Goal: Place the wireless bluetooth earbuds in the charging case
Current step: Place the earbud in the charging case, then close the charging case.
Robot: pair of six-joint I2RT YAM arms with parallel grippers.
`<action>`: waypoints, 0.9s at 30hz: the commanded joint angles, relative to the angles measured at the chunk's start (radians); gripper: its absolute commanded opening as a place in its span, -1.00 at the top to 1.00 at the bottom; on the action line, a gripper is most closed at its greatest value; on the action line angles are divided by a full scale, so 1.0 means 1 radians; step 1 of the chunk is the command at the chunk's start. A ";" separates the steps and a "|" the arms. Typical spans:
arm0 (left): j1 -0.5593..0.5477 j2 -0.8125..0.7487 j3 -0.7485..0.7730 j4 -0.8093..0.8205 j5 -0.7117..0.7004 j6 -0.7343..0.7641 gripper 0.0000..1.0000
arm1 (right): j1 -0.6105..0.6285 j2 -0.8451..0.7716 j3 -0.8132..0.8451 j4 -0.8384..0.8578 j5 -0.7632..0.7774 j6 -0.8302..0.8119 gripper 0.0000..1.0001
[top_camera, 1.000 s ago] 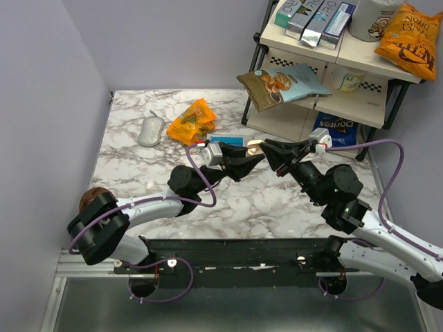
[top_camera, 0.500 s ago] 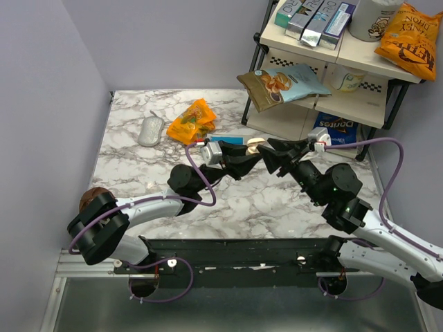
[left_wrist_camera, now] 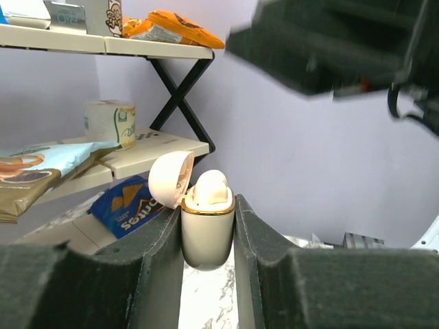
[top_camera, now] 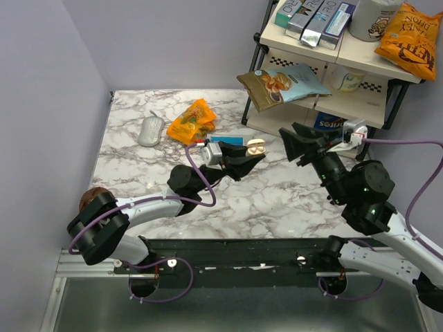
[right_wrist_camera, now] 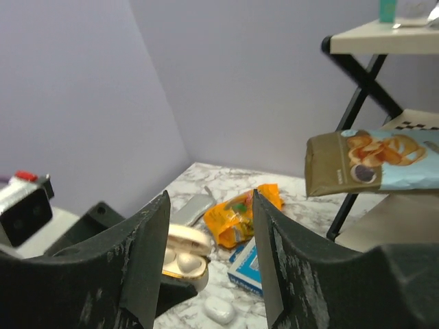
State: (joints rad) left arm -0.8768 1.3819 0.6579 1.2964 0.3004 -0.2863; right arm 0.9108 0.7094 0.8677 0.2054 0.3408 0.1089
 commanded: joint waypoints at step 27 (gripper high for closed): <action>0.007 -0.115 -0.077 0.261 0.192 -0.011 1.00 | 0.008 0.318 0.419 -0.684 -0.215 -0.028 0.59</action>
State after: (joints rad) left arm -0.8722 1.2690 0.5808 1.3003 0.4660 -0.3183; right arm 0.9108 1.0641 1.3056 -0.4652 0.2310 0.0818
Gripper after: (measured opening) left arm 0.367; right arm 0.202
